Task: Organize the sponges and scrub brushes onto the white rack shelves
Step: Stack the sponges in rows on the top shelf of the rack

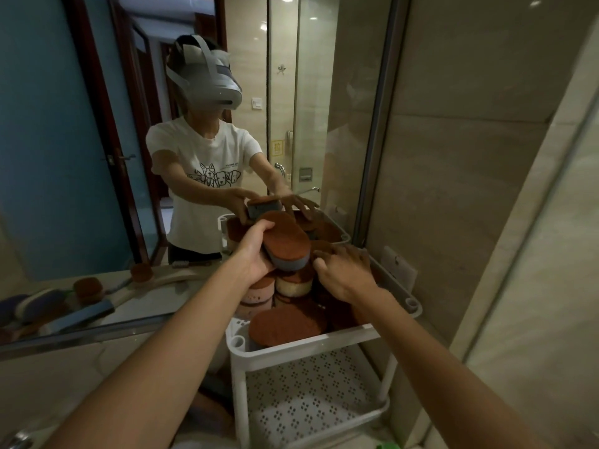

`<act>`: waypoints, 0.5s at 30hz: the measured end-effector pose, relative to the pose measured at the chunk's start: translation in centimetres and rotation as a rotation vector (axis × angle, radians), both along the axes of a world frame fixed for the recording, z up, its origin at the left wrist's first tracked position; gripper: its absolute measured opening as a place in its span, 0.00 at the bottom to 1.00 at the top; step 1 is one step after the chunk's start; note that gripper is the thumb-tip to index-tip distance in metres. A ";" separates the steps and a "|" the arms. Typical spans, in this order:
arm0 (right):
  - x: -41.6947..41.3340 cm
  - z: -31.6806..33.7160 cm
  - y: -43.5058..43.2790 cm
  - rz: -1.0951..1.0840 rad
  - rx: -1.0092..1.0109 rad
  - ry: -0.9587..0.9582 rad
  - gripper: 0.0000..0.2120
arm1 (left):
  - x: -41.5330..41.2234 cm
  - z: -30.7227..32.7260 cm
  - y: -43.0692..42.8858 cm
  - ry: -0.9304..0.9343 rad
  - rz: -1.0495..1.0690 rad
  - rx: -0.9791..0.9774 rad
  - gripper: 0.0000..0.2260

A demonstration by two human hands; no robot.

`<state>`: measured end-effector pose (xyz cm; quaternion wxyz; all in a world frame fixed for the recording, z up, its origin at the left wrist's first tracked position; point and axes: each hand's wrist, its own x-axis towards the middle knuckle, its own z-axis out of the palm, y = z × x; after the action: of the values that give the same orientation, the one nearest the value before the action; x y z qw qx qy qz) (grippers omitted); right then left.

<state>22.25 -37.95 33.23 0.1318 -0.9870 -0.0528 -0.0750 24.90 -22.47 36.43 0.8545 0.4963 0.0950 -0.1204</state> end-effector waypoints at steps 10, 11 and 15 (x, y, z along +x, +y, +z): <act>-2.4 2.0 -0.6 0.134 0.670 -0.261 0.23 | -1.3 2.6 -3.9 -0.123 -0.181 0.134 0.16; -2.3 1.8 -0.9 0.104 0.664 -0.287 0.23 | -1.1 2.3 -4.2 -0.171 -0.190 0.236 0.17; -1.7 1.0 -2.6 -0.156 0.523 -0.273 0.23 | -0.7 0.4 -3.8 -0.577 -0.244 1.190 0.20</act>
<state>20.54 -40.54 34.25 0.3668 -0.9016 0.0269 -0.2277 24.25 -26.26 36.87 0.4067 0.9022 -0.1438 -0.0058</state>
